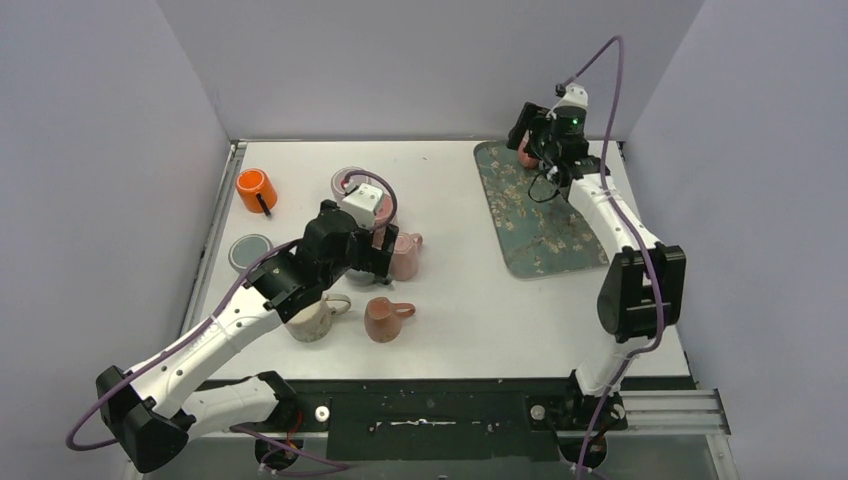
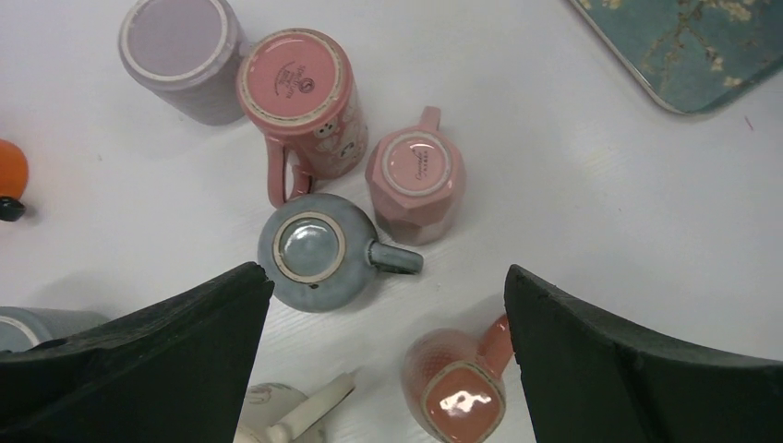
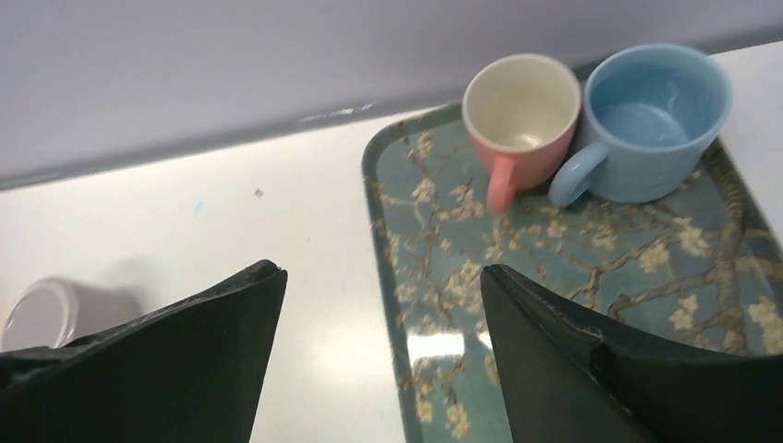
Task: Turn the mug right side up
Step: Place the cup on the tray, then turn over the cup at the center of the board, then place the cup on the tray.
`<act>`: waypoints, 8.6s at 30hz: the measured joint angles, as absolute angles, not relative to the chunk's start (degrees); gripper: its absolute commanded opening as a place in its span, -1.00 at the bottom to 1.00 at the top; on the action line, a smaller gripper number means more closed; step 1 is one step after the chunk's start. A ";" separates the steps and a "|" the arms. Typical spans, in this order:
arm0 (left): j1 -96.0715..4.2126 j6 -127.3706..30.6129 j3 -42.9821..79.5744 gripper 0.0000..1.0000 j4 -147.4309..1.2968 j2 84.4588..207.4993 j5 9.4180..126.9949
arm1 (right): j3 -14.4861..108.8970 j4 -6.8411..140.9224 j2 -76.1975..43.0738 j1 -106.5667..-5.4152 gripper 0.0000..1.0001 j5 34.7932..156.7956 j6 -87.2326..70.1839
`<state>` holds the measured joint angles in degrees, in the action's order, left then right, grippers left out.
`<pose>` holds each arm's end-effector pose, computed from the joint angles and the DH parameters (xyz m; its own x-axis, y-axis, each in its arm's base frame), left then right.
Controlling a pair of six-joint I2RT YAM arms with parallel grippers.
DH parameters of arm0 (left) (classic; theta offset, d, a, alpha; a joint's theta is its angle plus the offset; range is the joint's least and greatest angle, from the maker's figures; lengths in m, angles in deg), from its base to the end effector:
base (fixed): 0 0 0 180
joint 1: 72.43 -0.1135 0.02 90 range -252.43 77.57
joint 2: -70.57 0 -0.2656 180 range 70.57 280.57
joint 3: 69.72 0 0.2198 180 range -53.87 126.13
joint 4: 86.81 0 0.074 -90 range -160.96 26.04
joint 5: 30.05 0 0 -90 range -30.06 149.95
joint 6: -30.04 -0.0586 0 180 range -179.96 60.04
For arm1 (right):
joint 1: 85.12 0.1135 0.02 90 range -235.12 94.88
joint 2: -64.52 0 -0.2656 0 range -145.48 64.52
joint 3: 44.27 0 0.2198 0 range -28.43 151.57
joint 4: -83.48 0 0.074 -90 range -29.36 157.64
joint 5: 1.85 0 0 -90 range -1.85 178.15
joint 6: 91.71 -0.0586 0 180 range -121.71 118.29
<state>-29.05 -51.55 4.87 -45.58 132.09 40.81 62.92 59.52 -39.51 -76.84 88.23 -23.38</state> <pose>0.1742 -0.1382 0.3356 -0.4035 0.1912 -0.8948 0.3839 0.9231 0.0241 0.4233 0.0617 0.3362 -0.3802 0.3178 -0.8686 -0.0053 0.9383 0.3457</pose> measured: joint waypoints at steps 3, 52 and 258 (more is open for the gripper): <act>-29.16 -50.11 4.93 0.83 -43.85 132.11 44.04 | 54.40 62.82 -33.41 -76.89 0.53 95.55 -23.53; -17.38 -81.45 9.26 0.08 -23.70 161.01 60.42 | 27.30 66.29 -0.65 -77.96 0.59 106.46 -28.36; -21.08 -76.21 -13.51 0.95 -64.72 121.62 69.81 | 93.30 32.46 -67.84 -71.64 -0.74 82.63 4.81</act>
